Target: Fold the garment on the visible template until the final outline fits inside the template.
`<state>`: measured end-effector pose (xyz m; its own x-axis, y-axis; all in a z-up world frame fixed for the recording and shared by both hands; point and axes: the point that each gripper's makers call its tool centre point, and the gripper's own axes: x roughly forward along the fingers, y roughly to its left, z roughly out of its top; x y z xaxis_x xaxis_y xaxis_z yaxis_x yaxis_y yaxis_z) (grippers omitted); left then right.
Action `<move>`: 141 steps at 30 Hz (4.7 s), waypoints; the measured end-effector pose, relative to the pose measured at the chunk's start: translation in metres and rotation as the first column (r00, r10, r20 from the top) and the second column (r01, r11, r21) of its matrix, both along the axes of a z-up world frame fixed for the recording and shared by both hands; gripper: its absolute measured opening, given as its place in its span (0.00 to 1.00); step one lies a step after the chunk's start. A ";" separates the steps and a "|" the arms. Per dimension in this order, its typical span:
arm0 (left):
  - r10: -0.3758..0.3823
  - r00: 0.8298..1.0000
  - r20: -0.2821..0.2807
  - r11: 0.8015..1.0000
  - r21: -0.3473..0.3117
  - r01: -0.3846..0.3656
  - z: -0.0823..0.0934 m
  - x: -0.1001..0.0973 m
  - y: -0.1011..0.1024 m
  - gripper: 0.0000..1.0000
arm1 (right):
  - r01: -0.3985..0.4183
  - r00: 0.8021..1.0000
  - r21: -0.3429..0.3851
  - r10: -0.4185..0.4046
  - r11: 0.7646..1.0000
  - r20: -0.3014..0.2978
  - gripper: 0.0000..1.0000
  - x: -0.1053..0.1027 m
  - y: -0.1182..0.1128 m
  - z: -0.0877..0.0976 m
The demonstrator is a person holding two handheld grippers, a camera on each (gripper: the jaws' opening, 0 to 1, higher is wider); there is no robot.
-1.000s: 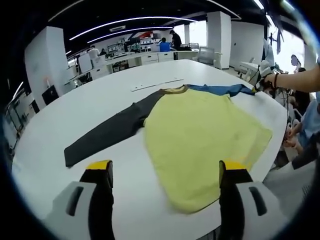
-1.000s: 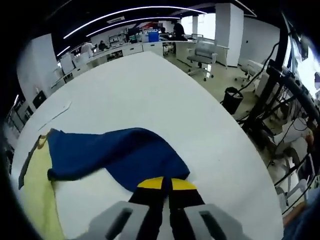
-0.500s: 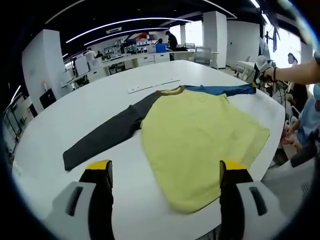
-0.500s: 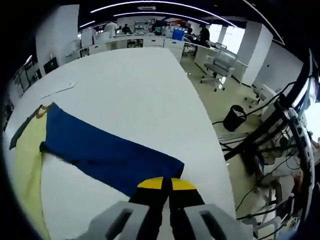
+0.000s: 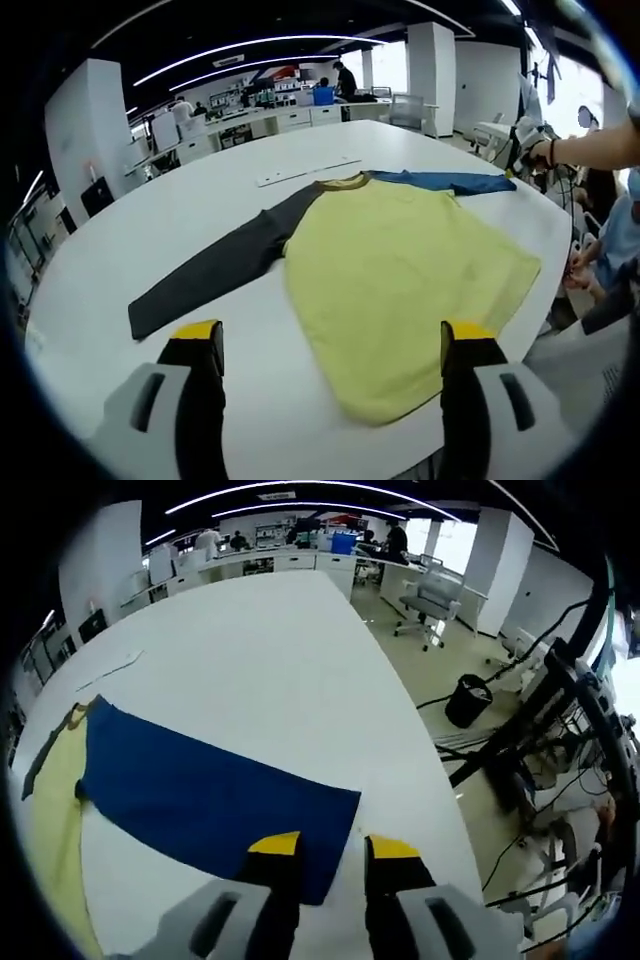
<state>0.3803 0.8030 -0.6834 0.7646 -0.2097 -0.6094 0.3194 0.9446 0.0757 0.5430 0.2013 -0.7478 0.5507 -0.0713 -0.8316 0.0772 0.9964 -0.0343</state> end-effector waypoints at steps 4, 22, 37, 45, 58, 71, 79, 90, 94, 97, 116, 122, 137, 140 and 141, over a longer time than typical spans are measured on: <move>0.010 1.000 0.000 1.000 -0.002 -0.010 0.000 0.000 0.003 0.86 | 0.023 0.999 0.043 -0.022 0.999 -0.029 0.21 -0.011 0.004 -0.004; 0.020 1.000 -0.001 1.000 0.002 -0.020 0.000 -0.004 0.006 0.87 | 0.059 0.997 0.111 -0.053 0.992 -0.054 0.00 -0.016 0.014 -0.012; 0.047 0.999 0.024 0.998 -0.039 -0.046 0.009 -0.004 0.013 0.97 | 0.038 0.999 0.124 -0.036 0.992 -0.023 0.00 -0.012 0.018 0.008; 0.043 0.999 0.024 0.997 -0.063 -0.042 0.011 -0.005 0.012 0.99 | -0.027 1.000 0.111 0.025 0.993 0.018 0.00 0.000 0.034 0.028; 0.050 0.998 0.026 0.995 -0.082 -0.048 0.012 -0.010 0.019 0.99 | -0.119 0.992 0.099 0.113 0.988 0.059 0.00 0.017 0.065 0.052; 0.030 0.998 0.048 0.994 -0.106 -0.025 0.017 -0.010 0.014 0.99 | -0.234 0.969 0.103 0.224 0.967 0.104 0.00 0.035 0.115 0.073; 0.015 1.000 0.028 0.994 -0.107 -0.012 0.014 -0.013 0.013 0.99 | -0.302 0.950 0.105 0.290 0.948 0.116 0.00 0.052 0.144 0.076; -0.009 0.999 0.033 0.990 -0.139 0.014 0.017 -0.015 0.004 0.99 | -0.382 0.921 0.119 0.367 0.917 0.129 0.00 0.064 0.189 0.078; -0.020 0.999 0.031 0.990 -0.141 0.025 0.017 -0.015 0.001 0.99 | -0.420 0.904 0.104 0.406 0.902 0.134 0.00 0.067 0.206 0.080; -0.025 0.999 0.036 0.988 -0.153 0.030 0.019 -0.014 -0.002 0.99 | -0.439 0.896 0.110 0.424 0.892 0.133 0.00 0.068 0.219 0.079; -0.033 0.998 0.053 0.984 -0.174 0.041 0.026 -0.012 -0.008 0.99 | -0.568 0.821 0.124 0.550 0.814 0.153 0.00 0.071 0.304 0.091; -0.021 0.999 0.044 0.985 -0.173 0.028 0.024 -0.010 -0.007 0.99 | -0.601 0.798 0.125 0.582 0.790 0.158 0.00 0.069 0.327 0.095; -0.048 0.998 0.034 0.986 -0.158 0.052 0.020 -0.004 -0.013 0.99 | -0.673 0.740 0.181 0.654 0.718 0.155 0.00 0.066 0.388 0.091; -0.049 0.998 0.035 0.985 -0.161 0.054 0.019 -0.003 -0.013 0.99 | -0.685 0.728 0.172 0.667 0.708 0.156 0.00 0.066 0.399 0.090; -0.050 0.998 0.034 0.985 -0.163 0.054 0.019 -0.003 -0.013 0.99 | -0.697 0.717 0.164 0.678 0.698 0.158 0.00 0.065 0.404 0.091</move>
